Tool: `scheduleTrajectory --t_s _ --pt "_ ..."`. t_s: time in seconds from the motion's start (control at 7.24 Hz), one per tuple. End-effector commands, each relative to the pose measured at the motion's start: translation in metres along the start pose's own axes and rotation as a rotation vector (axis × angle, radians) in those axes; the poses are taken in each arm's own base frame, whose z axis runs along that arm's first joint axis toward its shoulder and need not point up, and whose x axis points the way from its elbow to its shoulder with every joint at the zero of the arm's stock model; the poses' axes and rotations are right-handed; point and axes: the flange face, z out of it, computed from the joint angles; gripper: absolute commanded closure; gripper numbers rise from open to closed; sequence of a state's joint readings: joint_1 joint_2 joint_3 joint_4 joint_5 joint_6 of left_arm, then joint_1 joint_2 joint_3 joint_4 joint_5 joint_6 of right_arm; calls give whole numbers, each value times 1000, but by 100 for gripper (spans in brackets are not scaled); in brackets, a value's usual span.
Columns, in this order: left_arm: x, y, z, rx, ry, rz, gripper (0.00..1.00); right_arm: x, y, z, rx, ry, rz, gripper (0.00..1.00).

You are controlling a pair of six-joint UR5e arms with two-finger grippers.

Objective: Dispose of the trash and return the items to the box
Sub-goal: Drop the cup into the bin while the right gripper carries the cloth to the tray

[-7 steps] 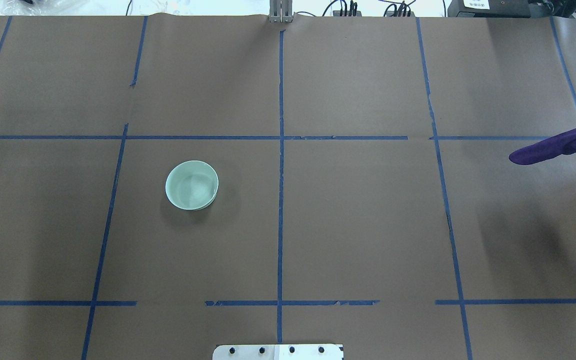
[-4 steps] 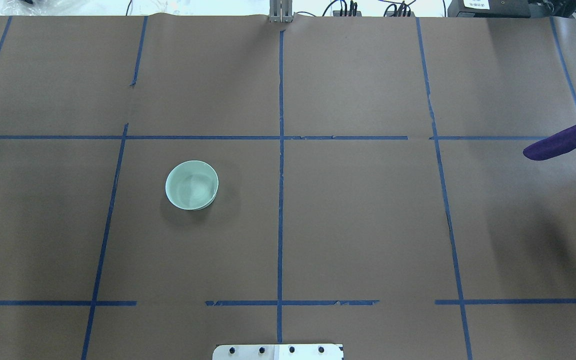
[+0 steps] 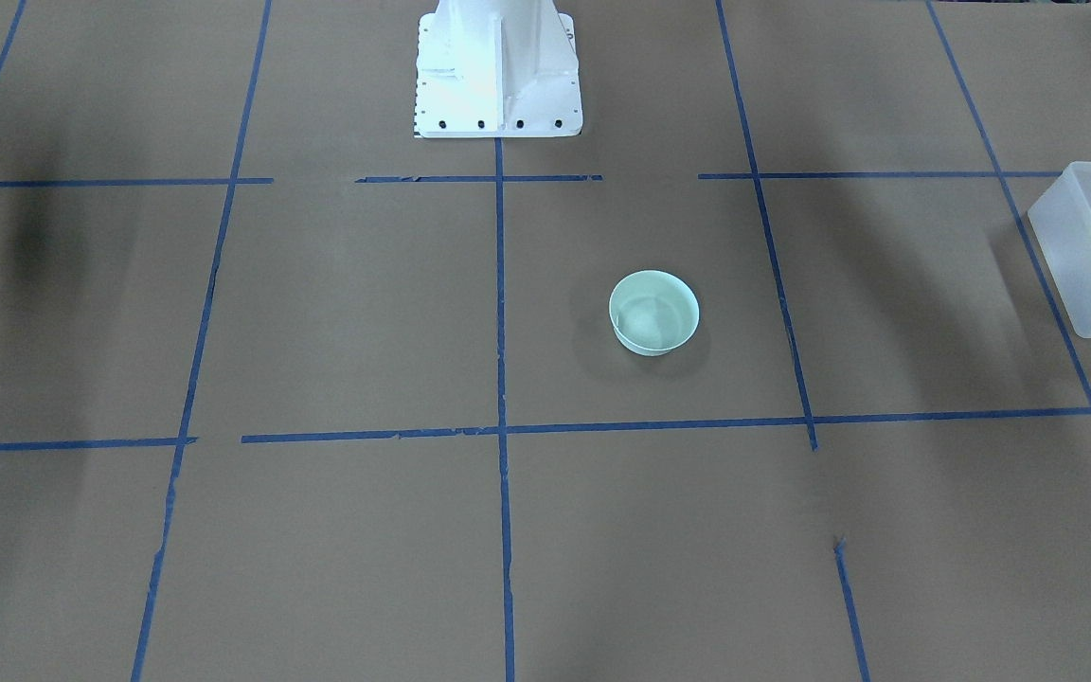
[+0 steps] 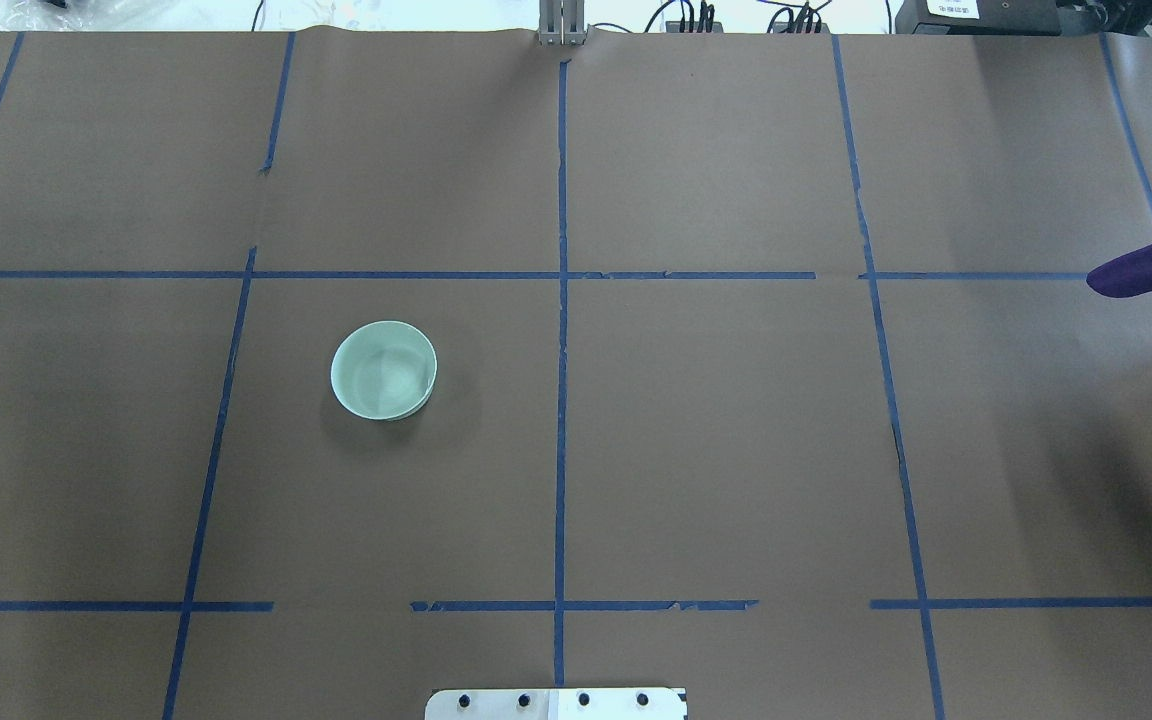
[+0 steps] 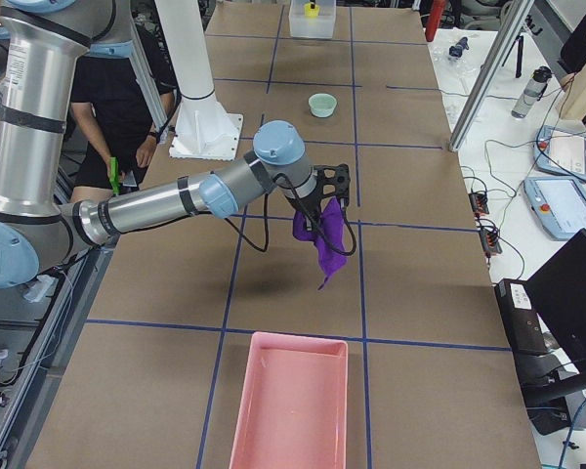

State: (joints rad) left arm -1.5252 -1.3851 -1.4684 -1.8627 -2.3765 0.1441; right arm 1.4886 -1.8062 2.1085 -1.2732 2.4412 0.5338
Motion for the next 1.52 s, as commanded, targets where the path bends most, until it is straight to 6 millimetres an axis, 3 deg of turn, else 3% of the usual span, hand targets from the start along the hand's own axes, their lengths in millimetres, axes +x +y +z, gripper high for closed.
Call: scheduleTrajectory --t_s 0.0,0.28,0.41,0.55,0.69,0.83,0.97,1.1,1.24,1.38 --pt "5 -2 18 13 22 20 100 14 -2 -17 45 13 -5 100" --pt "6 0 41 20 24 31 100 21 -3 -27 68 20 -3 100" --pt "6 -1 41 24 20 34 83 23 -2 -29 71 22 -1 100" --pt "10 -5 37 35 18 46 30 25 -2 -29 72 26 -5 100" --pt "19 -16 28 54 14 61 27 30 -1 -29 75 39 -49 100" --pt "32 -21 13 77 13 85 27 34 -1 -31 79 48 -54 100" --pt "44 -24 -1 93 10 104 0 36 0 -31 82 58 -57 100" --pt "58 -34 -20 120 7 120 0 40 0 -30 82 67 -54 100" --pt "73 -42 -53 163 -3 123 0 46 4 -29 81 87 -71 100" --pt "88 -42 -102 225 -16 97 0 57 8 -30 82 136 -113 100"
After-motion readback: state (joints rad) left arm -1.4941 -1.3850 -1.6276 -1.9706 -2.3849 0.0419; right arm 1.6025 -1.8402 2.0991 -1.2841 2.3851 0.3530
